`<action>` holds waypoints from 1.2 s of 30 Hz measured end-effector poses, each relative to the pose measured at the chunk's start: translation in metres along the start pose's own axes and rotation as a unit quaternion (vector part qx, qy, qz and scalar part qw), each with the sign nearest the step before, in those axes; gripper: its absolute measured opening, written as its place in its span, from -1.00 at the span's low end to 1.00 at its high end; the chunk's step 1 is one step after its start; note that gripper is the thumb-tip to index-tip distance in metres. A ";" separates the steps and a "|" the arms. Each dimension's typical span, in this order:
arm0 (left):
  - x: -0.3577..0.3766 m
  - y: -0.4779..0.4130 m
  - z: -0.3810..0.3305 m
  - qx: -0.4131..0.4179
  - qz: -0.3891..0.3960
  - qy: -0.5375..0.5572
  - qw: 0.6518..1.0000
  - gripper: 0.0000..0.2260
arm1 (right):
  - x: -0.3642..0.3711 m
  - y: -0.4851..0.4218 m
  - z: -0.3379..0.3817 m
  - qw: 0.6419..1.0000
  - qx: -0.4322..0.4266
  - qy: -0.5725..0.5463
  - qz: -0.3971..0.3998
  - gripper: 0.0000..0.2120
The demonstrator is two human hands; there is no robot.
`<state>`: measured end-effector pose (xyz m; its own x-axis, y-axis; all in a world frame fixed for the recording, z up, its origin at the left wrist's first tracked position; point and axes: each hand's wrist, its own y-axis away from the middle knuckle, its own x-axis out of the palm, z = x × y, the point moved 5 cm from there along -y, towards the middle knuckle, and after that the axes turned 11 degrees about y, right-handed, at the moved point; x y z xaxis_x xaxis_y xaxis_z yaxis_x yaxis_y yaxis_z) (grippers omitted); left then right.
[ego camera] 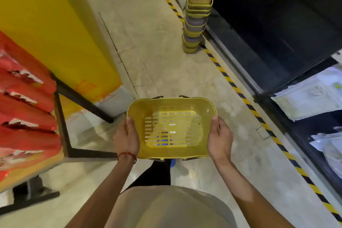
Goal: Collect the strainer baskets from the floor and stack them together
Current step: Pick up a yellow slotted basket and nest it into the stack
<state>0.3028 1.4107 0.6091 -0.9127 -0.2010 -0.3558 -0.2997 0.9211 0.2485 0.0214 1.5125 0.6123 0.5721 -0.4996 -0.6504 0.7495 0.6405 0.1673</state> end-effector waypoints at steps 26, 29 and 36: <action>0.339 -0.345 -0.260 0.044 0.069 -0.019 0.996 -0.68 | 0.069 -0.457 0.173 0.995 0.033 -0.057 -0.070 -0.71; 0.368 -0.376 -0.290 0.029 0.053 -0.020 0.998 -0.70 | 0.074 -0.514 0.200 0.996 0.007 -0.063 -0.060 -0.74; 0.424 -0.450 -0.343 0.030 0.030 -0.015 0.999 -0.64 | 0.095 -0.628 0.256 0.997 0.031 -0.045 -0.048 -0.63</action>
<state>-0.0446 0.7966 0.6549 -0.9195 -0.1357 -0.3688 -0.2268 0.9497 0.2160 -0.3095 0.9136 0.6350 0.5227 -0.6081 -0.5975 0.8193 0.5520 0.1550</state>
